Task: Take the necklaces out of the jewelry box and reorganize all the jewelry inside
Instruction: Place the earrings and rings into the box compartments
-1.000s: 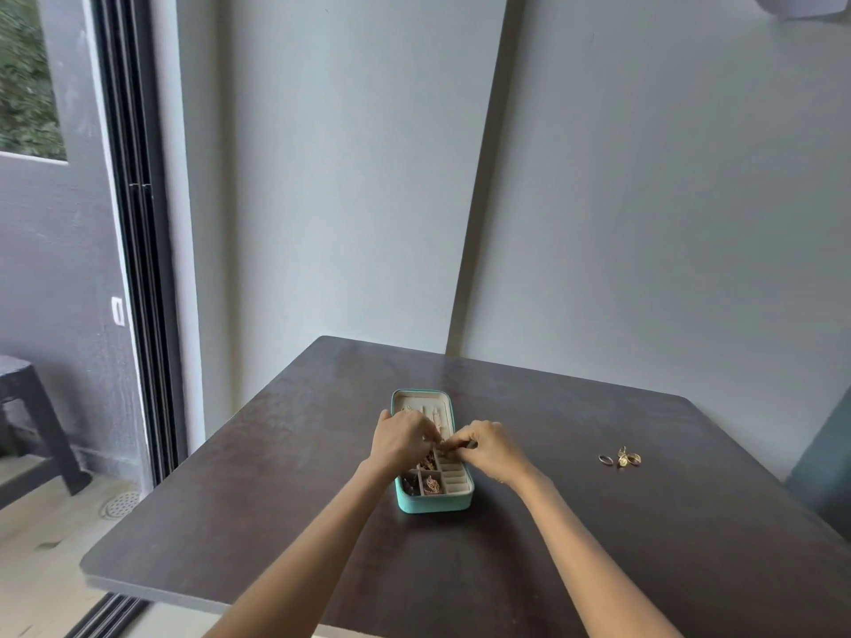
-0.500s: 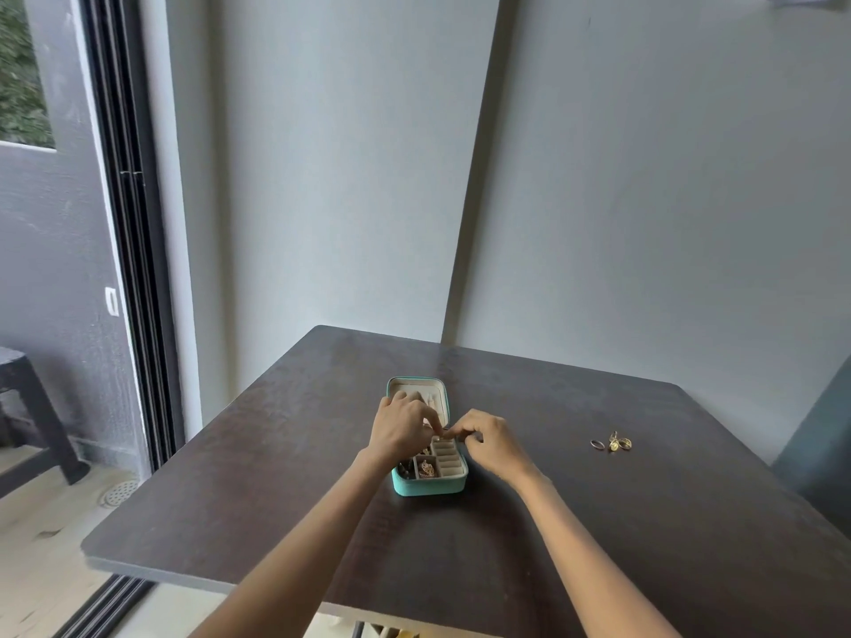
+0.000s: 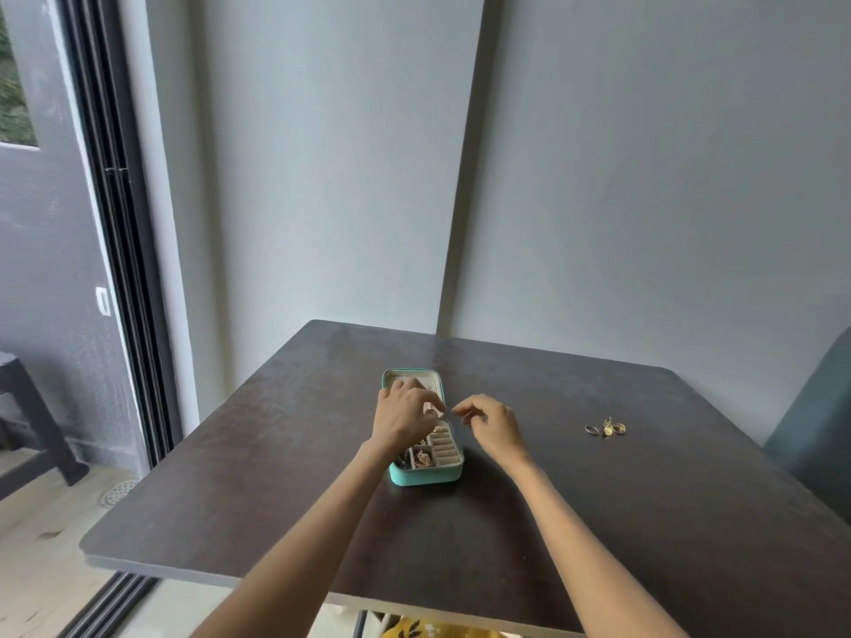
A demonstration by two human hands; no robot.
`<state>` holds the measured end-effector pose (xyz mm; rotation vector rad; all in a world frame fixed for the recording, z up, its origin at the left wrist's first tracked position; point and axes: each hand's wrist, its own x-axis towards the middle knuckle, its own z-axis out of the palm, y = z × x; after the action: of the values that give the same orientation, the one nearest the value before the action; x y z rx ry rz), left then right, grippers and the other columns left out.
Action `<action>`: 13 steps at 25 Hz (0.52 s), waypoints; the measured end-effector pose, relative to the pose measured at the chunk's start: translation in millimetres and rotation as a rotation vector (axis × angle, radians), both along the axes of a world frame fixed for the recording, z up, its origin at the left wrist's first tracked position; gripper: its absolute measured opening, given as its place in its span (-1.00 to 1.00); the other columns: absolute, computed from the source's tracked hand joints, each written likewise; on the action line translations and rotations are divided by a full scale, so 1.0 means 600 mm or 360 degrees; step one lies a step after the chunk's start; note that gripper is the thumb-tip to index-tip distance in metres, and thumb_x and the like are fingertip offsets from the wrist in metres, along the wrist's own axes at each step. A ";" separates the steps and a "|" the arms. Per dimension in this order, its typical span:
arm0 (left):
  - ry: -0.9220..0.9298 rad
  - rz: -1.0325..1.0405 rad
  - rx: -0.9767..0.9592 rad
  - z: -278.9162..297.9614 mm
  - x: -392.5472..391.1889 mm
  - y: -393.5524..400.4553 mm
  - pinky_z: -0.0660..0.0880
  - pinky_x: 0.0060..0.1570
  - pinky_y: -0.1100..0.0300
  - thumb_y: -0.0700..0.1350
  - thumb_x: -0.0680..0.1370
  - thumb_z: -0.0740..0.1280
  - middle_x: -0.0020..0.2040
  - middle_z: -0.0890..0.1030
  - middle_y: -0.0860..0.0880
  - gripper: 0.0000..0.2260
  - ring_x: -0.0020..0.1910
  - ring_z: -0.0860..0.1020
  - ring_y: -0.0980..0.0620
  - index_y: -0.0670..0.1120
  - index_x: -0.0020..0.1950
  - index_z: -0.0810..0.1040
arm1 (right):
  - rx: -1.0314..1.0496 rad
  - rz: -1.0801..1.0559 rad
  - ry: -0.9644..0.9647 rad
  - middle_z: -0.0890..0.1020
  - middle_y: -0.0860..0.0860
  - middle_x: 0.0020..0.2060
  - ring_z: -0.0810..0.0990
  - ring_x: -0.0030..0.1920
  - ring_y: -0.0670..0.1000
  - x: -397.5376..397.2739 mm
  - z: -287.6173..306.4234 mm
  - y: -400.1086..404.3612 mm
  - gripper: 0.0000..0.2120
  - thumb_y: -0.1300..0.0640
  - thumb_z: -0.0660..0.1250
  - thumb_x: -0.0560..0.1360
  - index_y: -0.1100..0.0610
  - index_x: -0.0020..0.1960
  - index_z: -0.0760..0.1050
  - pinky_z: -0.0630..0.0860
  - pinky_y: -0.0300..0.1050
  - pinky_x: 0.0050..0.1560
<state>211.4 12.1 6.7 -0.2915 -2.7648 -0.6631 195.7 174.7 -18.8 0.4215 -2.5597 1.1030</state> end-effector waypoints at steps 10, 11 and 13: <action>-0.0018 -0.0370 0.0229 -0.001 -0.008 0.254 0.24 0.23 0.09 -0.11 0.53 0.18 0.20 0.48 -0.01 -0.71 0.26 0.41 -0.01 0.05 0.22 0.51 | -0.0038 -0.0957 0.0144 0.64 -0.04 -0.03 0.58 0.01 0.05 0.035 -0.009 0.222 -0.70 0.35 0.17 0.47 0.03 -0.08 0.58 0.46 -0.08 -0.13; -0.0052 -0.0393 0.0245 -0.003 -0.009 0.279 0.24 0.24 0.09 -0.12 0.53 0.19 0.21 0.48 -0.02 -0.71 0.26 0.41 -0.02 0.04 0.23 0.51 | -0.0058 -0.1049 0.0133 0.63 -0.01 -0.02 0.58 0.02 0.09 0.035 -0.009 0.251 -0.73 0.34 0.18 0.47 0.05 -0.08 0.59 0.45 -0.07 -0.13; -0.0116 -0.0414 0.0244 -0.009 -0.011 0.314 0.25 0.25 0.08 -0.12 0.53 0.18 0.22 0.48 -0.04 -0.69 0.28 0.41 -0.04 0.02 0.25 0.49 | -0.0086 -0.1149 0.0053 0.63 0.06 0.00 0.57 0.03 0.15 0.030 -0.014 0.293 -0.76 0.32 0.18 0.47 0.10 -0.06 0.58 0.45 -0.05 -0.10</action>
<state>204.8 200.7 1.3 -0.6114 -2.7493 -0.9612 213.5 350.4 -27.0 -0.4671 -2.3231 0.8621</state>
